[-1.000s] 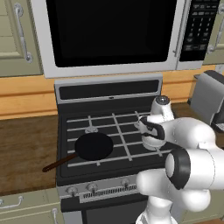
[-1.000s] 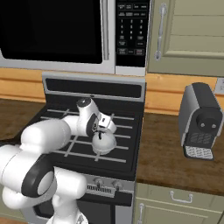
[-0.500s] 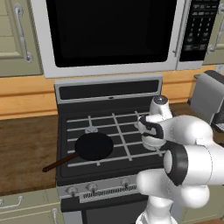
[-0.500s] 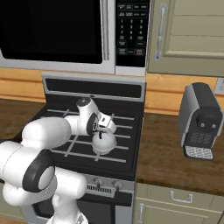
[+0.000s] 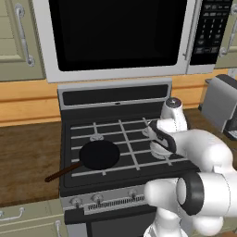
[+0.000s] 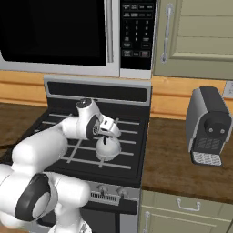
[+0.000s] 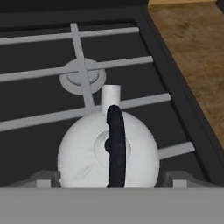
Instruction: Pick the kettle from the counter and place it on a stove burner. Then turn the burner on.
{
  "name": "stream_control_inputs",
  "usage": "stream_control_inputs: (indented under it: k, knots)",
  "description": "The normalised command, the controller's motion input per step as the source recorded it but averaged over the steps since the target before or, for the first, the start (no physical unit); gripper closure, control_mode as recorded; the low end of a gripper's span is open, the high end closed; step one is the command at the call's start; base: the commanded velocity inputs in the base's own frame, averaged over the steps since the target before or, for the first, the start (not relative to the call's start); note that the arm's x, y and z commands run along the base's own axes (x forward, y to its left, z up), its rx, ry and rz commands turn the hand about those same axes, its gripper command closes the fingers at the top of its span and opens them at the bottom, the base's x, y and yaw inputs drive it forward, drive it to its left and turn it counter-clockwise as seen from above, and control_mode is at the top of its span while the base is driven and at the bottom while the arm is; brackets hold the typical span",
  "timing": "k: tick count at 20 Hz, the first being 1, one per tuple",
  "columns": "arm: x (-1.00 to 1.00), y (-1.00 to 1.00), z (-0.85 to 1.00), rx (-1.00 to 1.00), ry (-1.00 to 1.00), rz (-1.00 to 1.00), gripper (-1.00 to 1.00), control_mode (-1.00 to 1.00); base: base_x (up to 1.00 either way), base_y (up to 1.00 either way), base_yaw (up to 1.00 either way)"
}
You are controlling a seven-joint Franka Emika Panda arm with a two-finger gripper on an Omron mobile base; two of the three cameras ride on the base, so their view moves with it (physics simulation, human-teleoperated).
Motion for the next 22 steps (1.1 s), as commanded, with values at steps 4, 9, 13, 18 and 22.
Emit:
stream_control_inputs:
  k: [4,9,13,18,22]
  knots:
    - [-0.41,0.1,0.68,0.0,-0.09,0.0,-1.0,-1.0,0.0,0.0,0.0]
    - [-0.89,0.46,0.45,-0.05,-0.04,0.1,-1.0,-1.0,0.0,0.0,0.0]
    - [-0.99,0.72,0.04,-0.13,0.0,0.21,-1.0,-1.0,0.0,0.0,0.0]
    - [-0.77,0.4,0.0,-0.11,-0.01,0.18,-1.0,-1.0,0.0,0.0,0.0]
    - [-0.65,0.1,0.0,-0.06,-0.05,0.11,-1.0,-1.0,0.0,0.0,0.0]
